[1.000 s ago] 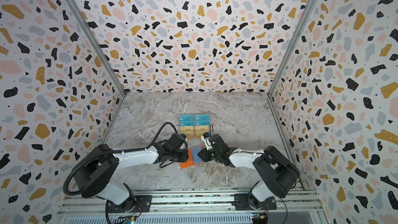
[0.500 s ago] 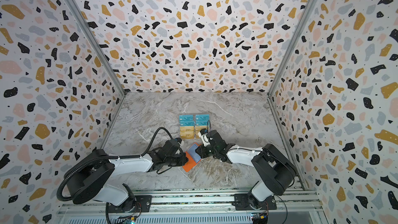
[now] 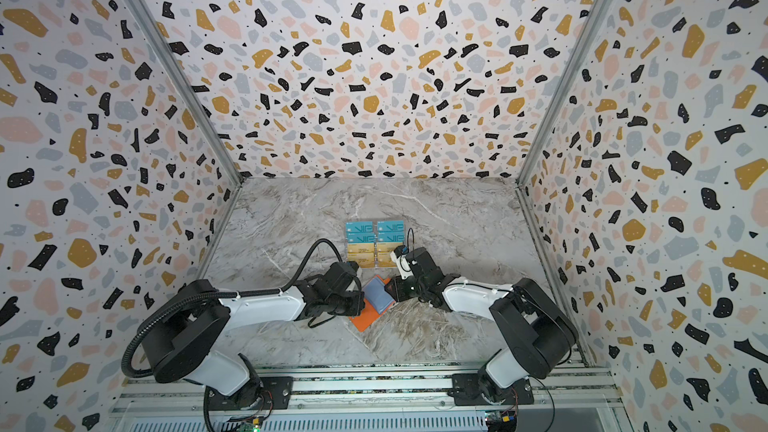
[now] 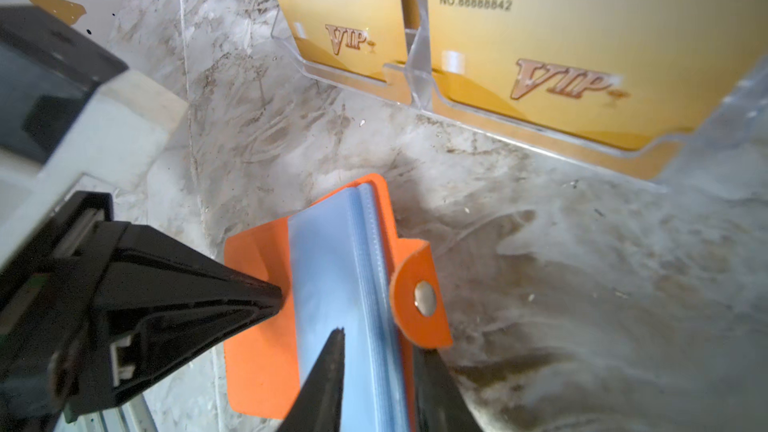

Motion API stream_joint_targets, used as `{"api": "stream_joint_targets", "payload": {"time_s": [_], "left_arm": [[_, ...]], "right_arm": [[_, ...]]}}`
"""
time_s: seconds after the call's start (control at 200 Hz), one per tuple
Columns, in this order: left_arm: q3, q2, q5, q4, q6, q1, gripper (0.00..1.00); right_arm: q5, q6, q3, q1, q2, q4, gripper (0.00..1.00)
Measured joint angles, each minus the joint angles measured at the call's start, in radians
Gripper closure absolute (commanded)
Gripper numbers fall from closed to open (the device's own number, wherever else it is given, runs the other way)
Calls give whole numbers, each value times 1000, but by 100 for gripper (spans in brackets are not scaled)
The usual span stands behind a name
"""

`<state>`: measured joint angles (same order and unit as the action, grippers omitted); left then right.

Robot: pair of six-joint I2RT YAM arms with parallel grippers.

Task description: Put the credit cards into the card holder

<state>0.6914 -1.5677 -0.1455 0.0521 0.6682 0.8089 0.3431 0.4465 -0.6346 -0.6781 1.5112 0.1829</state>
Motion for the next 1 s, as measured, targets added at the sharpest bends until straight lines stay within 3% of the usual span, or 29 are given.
{"api": "stream_joint_targets", "payload": {"time_s": [0.33, 0.706, 1.001], "left_arm": [[97, -68, 5, 76, -109, -8, 93], [171, -122, -6, 115, -179, -18, 92], [177, -117, -23, 122, -170, -23, 79]], "right_arm": [[23, 2, 26, 0, 2, -8, 72], [73, 84, 126, -23, -36, 10, 74], [66, 98, 120, -34, -111, -50, 72]]}}
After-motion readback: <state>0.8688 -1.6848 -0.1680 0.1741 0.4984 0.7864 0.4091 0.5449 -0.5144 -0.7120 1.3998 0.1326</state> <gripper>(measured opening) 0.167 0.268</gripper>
